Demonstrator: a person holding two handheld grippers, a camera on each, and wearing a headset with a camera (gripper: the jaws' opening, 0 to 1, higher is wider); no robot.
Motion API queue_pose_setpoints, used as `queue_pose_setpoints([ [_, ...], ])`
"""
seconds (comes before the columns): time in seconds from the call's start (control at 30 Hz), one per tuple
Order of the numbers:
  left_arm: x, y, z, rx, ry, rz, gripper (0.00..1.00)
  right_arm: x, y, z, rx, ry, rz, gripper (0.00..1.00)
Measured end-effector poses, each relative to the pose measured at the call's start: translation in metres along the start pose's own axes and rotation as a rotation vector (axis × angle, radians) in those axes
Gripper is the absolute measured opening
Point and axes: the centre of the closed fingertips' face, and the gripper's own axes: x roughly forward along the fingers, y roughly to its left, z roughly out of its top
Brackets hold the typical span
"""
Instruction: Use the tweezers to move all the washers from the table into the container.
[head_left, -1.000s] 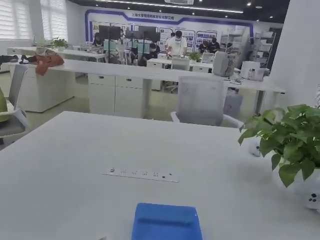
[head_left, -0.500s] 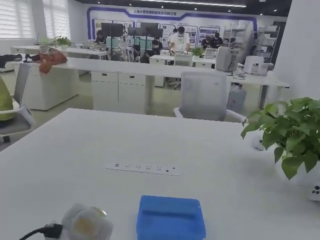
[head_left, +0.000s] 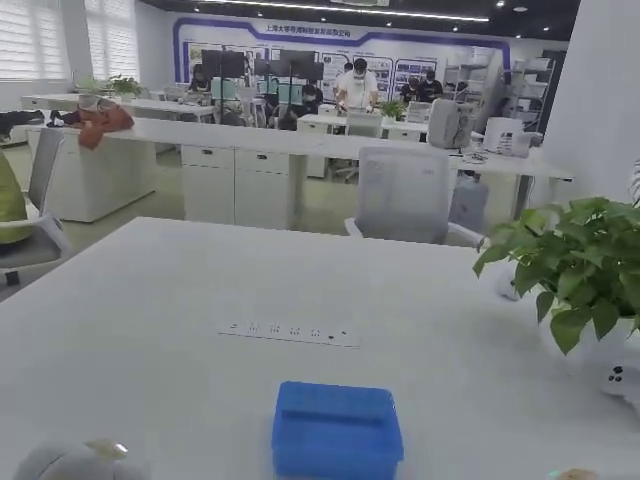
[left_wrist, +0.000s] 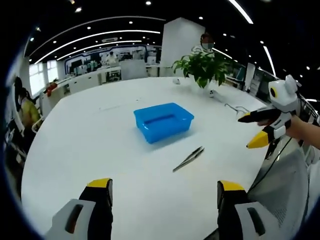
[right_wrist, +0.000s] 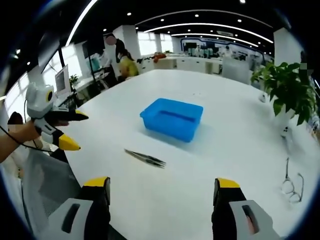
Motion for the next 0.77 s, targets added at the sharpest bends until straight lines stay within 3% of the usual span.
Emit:
queue_pose_setpoints([
  [0.17, -0.008, -0.005, -0.004, 0.015, 0.004, 0.020, 0.98, -0.005, -0.001, -0.004, 0.008, -0.007, -0.002, 0.88],
  [0.4, -0.015, 0.003, -0.002, -0.006, -0.015, 0.063, 0.99, -0.012, -0.004, -0.007, 0.020, -0.014, -0.008, 0.92],
  [0.77, -0.022, 0.001, -0.004, 0.007, -0.010, 0.076, 0.99, -0.016, -0.003, -0.007, 0.022, -0.021, -0.008, 0.94],
])
